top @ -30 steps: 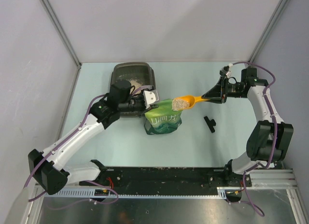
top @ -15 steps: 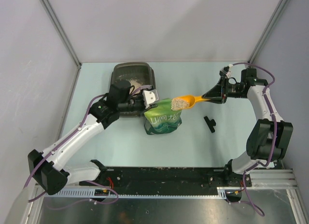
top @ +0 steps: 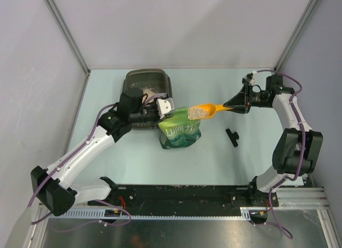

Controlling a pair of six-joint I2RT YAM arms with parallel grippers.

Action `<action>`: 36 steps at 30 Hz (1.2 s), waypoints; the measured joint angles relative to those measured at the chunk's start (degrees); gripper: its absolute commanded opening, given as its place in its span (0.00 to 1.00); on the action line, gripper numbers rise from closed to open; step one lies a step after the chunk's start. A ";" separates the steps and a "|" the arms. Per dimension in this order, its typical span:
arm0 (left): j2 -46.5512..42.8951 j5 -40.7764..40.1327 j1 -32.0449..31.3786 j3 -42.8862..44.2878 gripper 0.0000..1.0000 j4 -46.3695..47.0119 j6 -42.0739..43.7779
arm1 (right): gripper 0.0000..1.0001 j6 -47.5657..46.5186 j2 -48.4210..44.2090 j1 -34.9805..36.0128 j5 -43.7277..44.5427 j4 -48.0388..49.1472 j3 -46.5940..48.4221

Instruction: Fill the litter box with clean litter

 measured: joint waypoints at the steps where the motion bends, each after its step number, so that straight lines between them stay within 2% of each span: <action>1: 0.00 0.00 0.04 0.00 0.00 0.00 0.09 | 0.00 0.61 0.37 0.00 -0.22 0.42 0.00; 23: 0.00 -0.66 1.27 0.00 0.00 -0.15 0.55 | 0.00 8.90 2.12 0.74 -2.27 8.48 -0.02; 36: -0.94 -0.66 2.47 -0.59 0.00 -0.90 0.55 | 0.00 17.42 3.54 2.10 -3.02 17.38 -0.02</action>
